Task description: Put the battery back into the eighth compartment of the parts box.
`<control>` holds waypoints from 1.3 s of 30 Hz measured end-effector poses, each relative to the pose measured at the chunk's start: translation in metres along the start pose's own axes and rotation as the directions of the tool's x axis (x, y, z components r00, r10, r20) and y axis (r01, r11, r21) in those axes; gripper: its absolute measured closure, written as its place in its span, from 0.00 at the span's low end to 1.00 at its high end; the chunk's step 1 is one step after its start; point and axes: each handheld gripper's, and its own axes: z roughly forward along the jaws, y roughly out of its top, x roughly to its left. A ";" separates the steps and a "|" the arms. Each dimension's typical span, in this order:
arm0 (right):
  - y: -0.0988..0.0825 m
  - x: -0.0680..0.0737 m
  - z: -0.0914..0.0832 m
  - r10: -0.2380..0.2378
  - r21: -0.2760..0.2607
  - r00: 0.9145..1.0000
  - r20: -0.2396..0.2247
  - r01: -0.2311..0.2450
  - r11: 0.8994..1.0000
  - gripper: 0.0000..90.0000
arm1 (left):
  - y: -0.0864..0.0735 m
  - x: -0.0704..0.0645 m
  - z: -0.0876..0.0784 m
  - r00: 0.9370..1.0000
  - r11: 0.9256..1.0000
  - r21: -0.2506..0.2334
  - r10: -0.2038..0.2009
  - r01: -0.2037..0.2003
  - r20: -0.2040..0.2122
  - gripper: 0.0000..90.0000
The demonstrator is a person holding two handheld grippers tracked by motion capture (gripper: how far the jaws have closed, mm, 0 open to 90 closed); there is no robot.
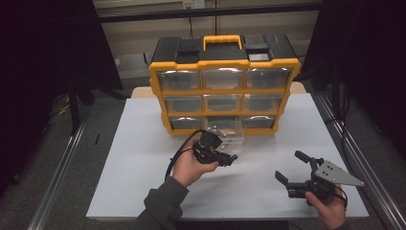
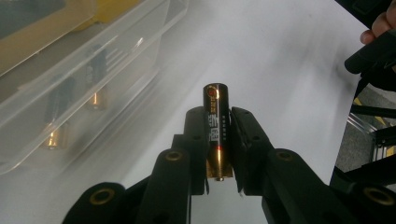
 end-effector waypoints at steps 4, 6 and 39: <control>0.000 0.000 0.000 0.000 0.001 1.000 -0.001 0.000 1.000 0.01 | 0.003 0.001 -0.003 1.000 1.000 -0.003 -0.001 0.001 -0.002 0.86; -0.001 0.000 0.001 0.008 0.004 1.000 -0.004 -0.008 1.000 0.01 | 0.005 0.002 -0.005 1.000 1.000 0.001 0.006 -0.006 -0.004 0.86; 0.001 0.001 0.001 -0.003 -0.002 1.000 -0.004 0.003 1.000 0.01 | 0.036 0.016 -0.033 0.999 1.000 -0.027 0.005 -0.007 -0.053 0.86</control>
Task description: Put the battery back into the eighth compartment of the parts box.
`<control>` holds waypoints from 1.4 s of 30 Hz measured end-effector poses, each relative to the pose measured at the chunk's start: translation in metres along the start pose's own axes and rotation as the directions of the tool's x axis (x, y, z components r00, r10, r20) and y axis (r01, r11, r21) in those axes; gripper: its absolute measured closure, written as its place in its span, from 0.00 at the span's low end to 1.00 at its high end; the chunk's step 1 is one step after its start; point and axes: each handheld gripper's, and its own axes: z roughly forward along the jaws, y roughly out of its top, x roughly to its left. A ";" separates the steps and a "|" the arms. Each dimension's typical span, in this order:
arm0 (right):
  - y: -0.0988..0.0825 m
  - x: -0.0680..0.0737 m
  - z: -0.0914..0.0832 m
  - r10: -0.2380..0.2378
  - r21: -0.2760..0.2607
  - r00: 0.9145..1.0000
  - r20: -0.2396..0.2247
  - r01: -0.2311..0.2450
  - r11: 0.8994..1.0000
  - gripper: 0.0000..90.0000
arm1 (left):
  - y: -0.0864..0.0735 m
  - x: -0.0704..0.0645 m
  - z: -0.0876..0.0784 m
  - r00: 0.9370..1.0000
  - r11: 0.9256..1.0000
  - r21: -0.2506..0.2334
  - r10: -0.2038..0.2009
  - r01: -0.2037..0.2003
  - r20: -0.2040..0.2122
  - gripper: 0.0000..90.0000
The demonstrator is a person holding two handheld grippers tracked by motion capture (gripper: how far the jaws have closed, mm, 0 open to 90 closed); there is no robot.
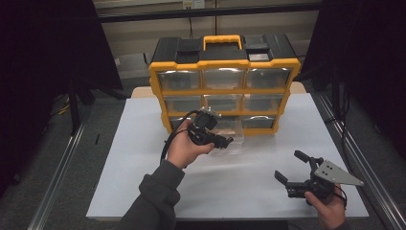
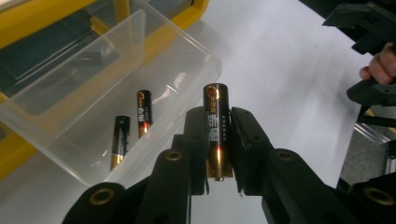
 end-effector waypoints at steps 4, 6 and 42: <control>0.001 0.000 0.000 -0.002 -0.003 1.000 -0.006 0.002 1.000 0.01 | 0.001 0.005 0.002 1.000 1.000 0.004 -0.002 0.002 -0.009 0.86; 0.001 0.001 0.000 0.003 -0.006 1.000 -0.002 -0.003 1.000 0.01 | 0.002 0.008 0.002 1.000 1.000 0.014 -0.004 0.004 -0.022 0.86; 0.001 0.000 -0.001 -0.001 -0.011 1.000 -0.007 0.001 1.000 0.01 | 0.009 0.043 0.004 0.992 0.998 -0.031 -0.056 0.052 -0.114 0.86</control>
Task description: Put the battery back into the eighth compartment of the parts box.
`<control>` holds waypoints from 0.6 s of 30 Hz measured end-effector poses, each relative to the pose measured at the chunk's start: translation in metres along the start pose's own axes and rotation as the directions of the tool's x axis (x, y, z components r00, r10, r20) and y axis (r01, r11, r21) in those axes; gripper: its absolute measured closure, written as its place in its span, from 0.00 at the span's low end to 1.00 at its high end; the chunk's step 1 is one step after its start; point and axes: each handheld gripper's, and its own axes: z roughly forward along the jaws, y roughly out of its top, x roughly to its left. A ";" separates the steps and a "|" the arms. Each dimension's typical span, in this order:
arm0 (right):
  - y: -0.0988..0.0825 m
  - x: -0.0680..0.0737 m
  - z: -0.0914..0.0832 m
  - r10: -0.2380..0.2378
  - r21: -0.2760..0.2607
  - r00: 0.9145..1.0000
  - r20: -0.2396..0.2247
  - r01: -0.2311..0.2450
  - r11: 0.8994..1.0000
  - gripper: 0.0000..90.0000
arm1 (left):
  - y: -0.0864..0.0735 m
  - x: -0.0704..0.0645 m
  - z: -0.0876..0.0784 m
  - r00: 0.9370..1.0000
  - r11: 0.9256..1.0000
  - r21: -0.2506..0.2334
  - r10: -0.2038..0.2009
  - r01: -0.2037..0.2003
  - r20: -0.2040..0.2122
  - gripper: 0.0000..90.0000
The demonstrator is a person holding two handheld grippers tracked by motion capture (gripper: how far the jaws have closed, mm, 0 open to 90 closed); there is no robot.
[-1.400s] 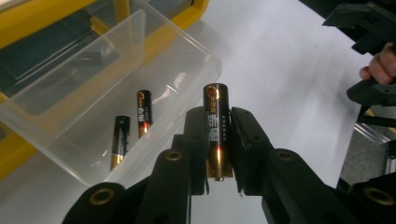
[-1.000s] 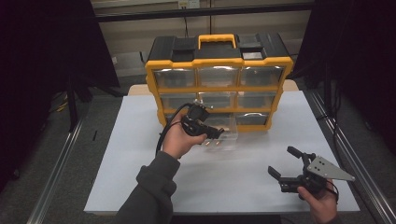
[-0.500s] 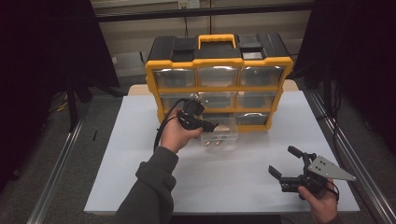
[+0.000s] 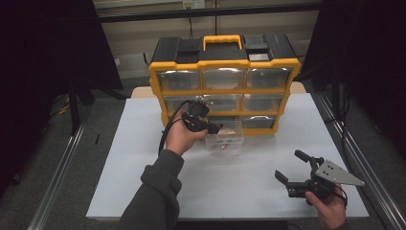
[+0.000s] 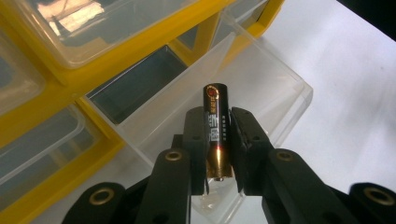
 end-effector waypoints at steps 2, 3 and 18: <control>0.000 0.000 0.000 0.000 0.000 1.000 0.004 0.000 1.000 0.01 | 0.000 0.002 0.001 1.000 1.000 0.015 0.010 -0.009 -0.012 0.86; 0.000 0.000 0.000 0.001 0.001 1.000 0.004 -0.001 1.000 0.01 | 0.000 0.002 0.002 1.000 1.000 0.006 0.006 -0.006 -0.014 0.86; 0.000 0.000 -0.001 0.002 0.000 1.000 0.003 -0.002 1.000 0.01 | 0.001 0.005 0.011 0.999 1.000 0.004 0.028 -0.028 -0.023 0.86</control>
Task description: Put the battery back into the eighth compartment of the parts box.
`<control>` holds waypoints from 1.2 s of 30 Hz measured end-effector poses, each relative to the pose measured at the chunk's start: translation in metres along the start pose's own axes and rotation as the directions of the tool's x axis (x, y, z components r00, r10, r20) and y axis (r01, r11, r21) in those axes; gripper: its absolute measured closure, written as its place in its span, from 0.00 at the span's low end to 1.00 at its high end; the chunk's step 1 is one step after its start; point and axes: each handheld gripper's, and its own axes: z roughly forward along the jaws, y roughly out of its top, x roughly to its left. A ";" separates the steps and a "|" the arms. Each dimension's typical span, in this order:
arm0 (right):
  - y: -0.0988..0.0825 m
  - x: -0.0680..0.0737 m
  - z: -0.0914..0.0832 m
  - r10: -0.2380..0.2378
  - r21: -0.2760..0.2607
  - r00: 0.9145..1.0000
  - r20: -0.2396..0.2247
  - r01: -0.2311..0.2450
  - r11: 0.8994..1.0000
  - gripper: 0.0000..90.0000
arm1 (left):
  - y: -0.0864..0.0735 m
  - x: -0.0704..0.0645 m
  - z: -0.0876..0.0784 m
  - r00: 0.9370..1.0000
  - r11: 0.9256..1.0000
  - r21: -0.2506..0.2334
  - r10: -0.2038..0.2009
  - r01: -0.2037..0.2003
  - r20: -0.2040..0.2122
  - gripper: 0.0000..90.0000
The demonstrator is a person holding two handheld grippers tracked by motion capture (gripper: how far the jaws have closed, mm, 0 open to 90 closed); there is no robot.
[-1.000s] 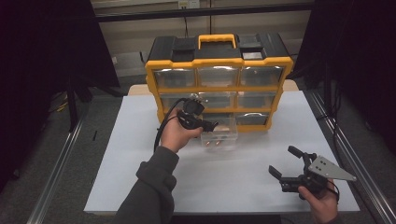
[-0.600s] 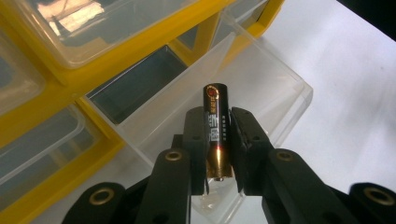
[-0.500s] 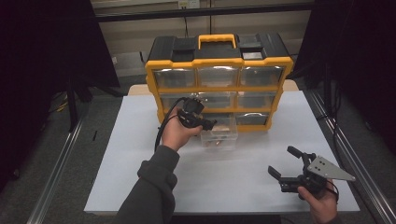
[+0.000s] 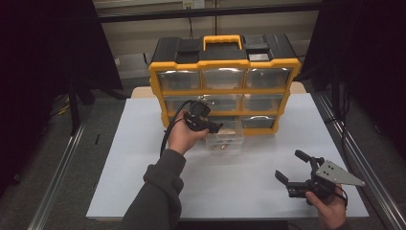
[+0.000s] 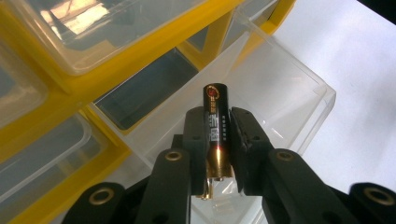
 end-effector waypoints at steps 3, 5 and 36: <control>0.000 0.001 0.000 0.000 -0.003 1.000 -0.001 0.000 1.000 0.01 | 0.000 0.000 0.002 1.000 1.000 -0.002 -0.009 0.009 -0.007 0.86; 0.000 0.001 0.000 0.002 -0.002 1.000 -0.002 -0.002 1.000 0.01 | 0.000 0.001 0.003 1.000 1.000 -0.003 -0.009 0.009 -0.003 0.86; 0.000 0.001 0.000 0.000 -0.005 1.000 -0.007 0.000 1.000 0.01 | -0.008 0.002 0.003 1.000 0.999 -0.041 -0.018 0.019 0.016 0.65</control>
